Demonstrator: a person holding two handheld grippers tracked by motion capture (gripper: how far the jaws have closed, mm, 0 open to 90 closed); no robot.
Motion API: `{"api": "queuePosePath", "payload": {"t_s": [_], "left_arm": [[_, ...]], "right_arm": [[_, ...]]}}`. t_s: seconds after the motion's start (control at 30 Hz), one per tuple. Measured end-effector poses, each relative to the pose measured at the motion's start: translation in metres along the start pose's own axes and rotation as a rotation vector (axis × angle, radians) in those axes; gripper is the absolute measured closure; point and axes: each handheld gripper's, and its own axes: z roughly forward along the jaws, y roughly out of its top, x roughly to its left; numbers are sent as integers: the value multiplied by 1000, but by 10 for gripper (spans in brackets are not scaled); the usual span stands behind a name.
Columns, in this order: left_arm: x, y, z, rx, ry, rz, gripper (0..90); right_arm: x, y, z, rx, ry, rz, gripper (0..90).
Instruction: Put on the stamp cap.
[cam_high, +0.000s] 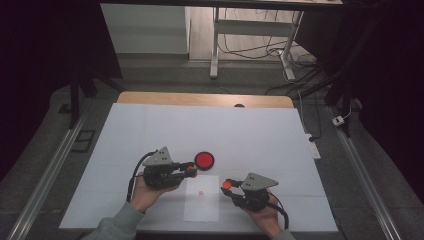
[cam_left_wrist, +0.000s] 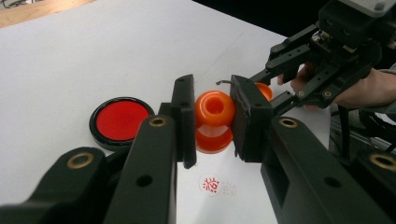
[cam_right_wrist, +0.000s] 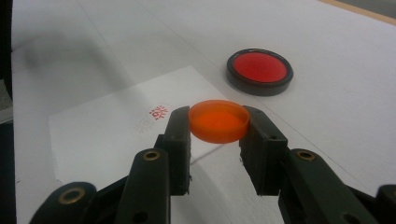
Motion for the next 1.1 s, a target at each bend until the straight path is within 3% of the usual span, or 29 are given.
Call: {"api": "queuePosePath", "payload": {"t_s": [1.1], "left_arm": [[-3,-1,4,7,-9,3,719]], "right_arm": [[32,10,40,34,89,-52,637]]}}
